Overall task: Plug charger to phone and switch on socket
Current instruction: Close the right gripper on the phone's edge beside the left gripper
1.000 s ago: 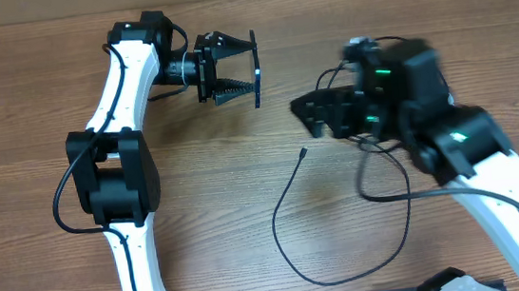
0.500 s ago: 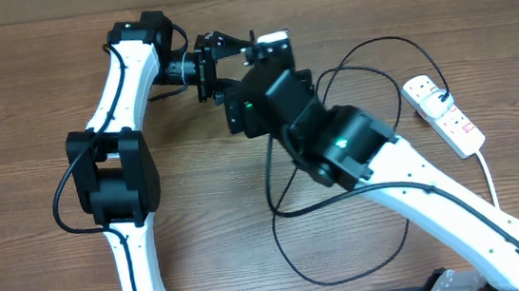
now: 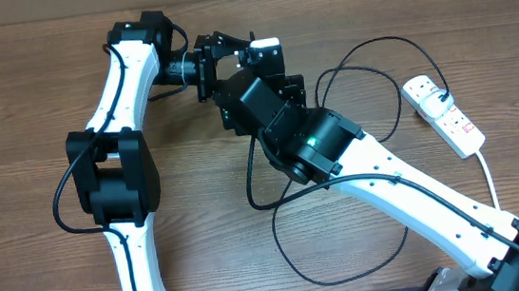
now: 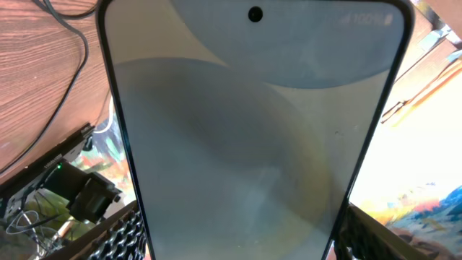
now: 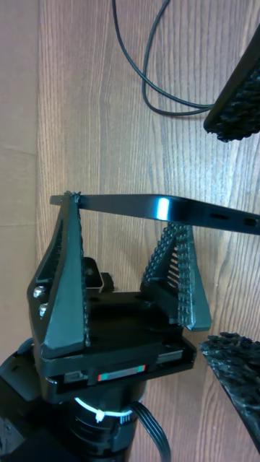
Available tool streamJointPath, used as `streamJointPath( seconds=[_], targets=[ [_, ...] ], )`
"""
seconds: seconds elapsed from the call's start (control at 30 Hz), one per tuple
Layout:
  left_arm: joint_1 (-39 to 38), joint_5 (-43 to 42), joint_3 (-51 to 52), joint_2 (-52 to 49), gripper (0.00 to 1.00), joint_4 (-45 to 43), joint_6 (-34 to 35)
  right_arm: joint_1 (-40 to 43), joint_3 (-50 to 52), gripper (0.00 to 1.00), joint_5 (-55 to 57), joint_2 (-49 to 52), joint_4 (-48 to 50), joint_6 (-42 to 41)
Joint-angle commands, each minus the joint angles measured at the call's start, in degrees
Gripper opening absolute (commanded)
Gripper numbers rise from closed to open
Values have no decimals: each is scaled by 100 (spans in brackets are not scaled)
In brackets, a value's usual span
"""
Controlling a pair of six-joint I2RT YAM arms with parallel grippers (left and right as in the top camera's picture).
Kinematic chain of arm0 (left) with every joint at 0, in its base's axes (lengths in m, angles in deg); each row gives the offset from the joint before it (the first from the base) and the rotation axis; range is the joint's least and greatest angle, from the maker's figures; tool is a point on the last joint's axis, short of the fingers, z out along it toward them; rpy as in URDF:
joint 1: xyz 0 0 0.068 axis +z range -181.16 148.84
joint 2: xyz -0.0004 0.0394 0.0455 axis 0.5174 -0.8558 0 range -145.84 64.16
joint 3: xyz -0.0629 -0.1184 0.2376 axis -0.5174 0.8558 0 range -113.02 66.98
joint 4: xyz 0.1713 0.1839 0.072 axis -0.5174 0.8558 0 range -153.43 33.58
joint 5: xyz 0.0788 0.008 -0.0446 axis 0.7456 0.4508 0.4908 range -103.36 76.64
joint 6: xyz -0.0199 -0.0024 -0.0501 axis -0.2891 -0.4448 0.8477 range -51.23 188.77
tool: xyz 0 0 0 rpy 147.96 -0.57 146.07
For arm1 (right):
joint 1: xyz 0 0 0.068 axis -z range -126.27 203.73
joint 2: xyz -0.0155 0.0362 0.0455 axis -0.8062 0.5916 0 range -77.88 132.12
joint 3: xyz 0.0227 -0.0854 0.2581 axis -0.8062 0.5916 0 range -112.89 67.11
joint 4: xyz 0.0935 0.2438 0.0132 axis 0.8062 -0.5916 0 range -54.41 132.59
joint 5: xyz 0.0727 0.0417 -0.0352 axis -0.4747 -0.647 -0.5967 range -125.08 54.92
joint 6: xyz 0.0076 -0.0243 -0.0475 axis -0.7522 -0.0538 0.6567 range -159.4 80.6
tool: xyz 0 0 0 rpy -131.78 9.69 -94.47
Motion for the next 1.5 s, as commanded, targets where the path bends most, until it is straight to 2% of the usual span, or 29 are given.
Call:
streamJointPath(
  seconds=[0.0, 0.23, 0.53, 0.7, 0.93, 1.47],
  targets=[
    [57, -317, -179, -15, 69, -2, 63, -7, -122, 86, 173, -4, 140, -92],
    [57, -317, -179, -15, 69, -2, 83, 26, -96, 73, 205, 0, 153, -92],
    [57, -315, -179, -15, 70, -50, -15, 192, -22, 71, 216, 55, 173, -92],
    [57, -315, -179, -15, 70, -48, -157, 387, -22, 65, -680, 55, 173, -92],
    [57, -313, -179, -15, 70, -48, -157, 385, -22, 64, -896, 87, 170, -90],
    [55, -313, -179, -15, 70, -98, -162, 391, -24, 58, -417, 291, 330, -48]
  ],
)
